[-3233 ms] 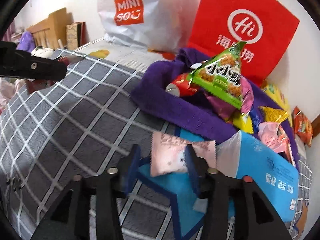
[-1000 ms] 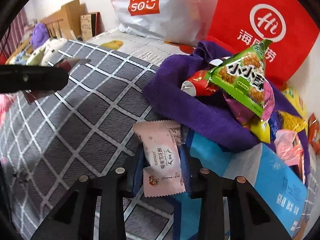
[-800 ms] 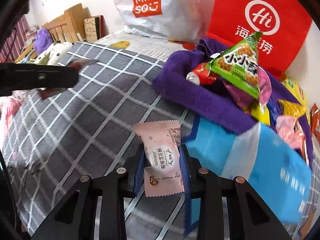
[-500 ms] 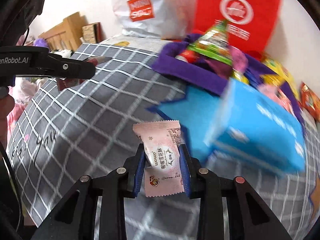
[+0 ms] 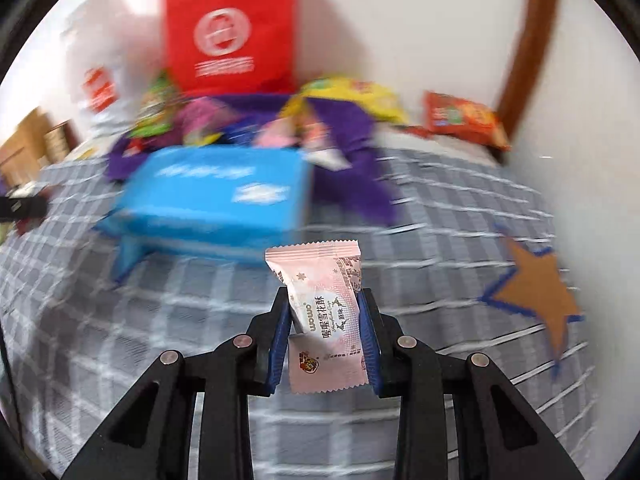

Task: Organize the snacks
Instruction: 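Carry the pink packet and white packet up over the purple towel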

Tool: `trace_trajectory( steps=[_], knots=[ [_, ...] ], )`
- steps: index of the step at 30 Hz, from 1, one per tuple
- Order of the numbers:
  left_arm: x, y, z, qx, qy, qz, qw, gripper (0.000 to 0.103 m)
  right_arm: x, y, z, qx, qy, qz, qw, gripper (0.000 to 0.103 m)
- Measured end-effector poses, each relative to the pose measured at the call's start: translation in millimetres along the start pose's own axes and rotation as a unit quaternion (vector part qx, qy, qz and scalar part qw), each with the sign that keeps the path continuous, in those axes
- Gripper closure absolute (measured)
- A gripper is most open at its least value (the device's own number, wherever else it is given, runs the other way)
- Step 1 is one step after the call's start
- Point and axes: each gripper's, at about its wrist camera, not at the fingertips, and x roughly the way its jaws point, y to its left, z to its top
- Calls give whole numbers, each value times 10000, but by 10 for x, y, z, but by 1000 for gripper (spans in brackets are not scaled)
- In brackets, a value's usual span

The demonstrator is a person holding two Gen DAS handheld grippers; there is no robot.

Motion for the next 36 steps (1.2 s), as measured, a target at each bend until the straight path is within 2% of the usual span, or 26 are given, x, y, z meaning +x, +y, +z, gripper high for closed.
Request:
trace_trajectory(
  steps=[2, 6, 12, 16, 22, 29, 36],
  knots=[
    [53, -34, 50, 1, 12, 18, 10000, 54, 107, -130, 113, 105, -38, -169, 9998, 70],
    [168, -42, 165, -37, 66, 69, 9999, 54, 395, -220, 371, 204, -19, -94, 9997, 70],
    [228, 50, 271, -92, 66, 128, 9999, 54, 723, 65, 621, 8, 23, 176, 9998, 71],
    [245, 88, 306, -88, 61, 103, 9999, 54, 709, 203, 690, 25, -29, 423, 9991, 71],
    [235, 100, 303, -92, 50, 57, 9999, 54, 703, 443, 691, -206, -47, 525, 9984, 71],
    [137, 2, 319, 30, -48, 0, 10000, 54, 532, 389, 724, -98, -162, 514, 9985, 71],
    [0, -282, 375, 259, -169, -176, 9994, 54, 151, 307, 810, -119, -418, 427, 9981, 71]
  ],
)
